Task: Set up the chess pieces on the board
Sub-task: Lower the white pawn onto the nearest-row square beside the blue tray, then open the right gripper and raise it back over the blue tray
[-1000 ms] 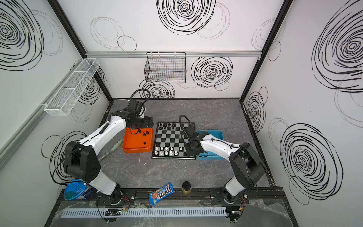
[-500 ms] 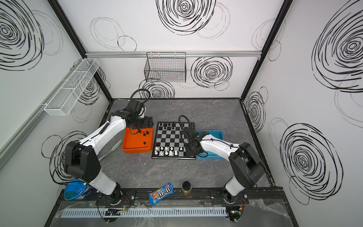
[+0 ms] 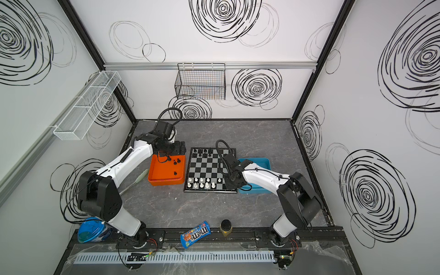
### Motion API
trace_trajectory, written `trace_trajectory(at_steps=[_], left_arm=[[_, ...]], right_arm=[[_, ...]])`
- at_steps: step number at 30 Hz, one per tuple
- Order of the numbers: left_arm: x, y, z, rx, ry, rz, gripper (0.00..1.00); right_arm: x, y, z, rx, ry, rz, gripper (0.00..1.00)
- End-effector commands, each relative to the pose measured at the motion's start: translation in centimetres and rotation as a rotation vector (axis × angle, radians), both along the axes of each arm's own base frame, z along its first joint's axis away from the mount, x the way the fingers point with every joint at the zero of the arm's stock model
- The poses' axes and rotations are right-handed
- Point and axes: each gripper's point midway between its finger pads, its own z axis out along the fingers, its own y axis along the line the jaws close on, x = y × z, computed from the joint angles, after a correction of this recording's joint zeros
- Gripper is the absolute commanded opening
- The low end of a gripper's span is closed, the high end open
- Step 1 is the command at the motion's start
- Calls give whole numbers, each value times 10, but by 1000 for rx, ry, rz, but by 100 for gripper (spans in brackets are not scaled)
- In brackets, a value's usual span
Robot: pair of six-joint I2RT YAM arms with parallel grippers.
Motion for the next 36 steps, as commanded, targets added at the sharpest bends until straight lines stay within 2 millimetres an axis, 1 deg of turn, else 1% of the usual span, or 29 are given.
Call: trace_trajectory(at_steps=[1,8,10,18,24,30,32,36], left_arm=[[4,1,-2,-14,-3,12,91],[5,-1,0,-17,-8,11,91],[5,-1,0,-16,-8,10,91],[3,0,-1,-13,-6,8,91],[3,0,-2,-11,-6,9,91],[3,0,-3,-12,-4,9,91],[3,0,-3,-12,-5,8,91],[4,0,-2,-13,-5,9,91]], right_arm=[[-2,-7,1,-52,11,-4,21],[1,-2,12,-26,-6,-2,23],[1,0,12,-16,-7,-1,23],[-2,1,4,-16,15,3,21],[-1,4,6,-7,13,7,20],[-2,1,4,-17,15,3,20],[-1,1,5,-18,10,2,21],[2,3,13,-12,-5,0,27]])
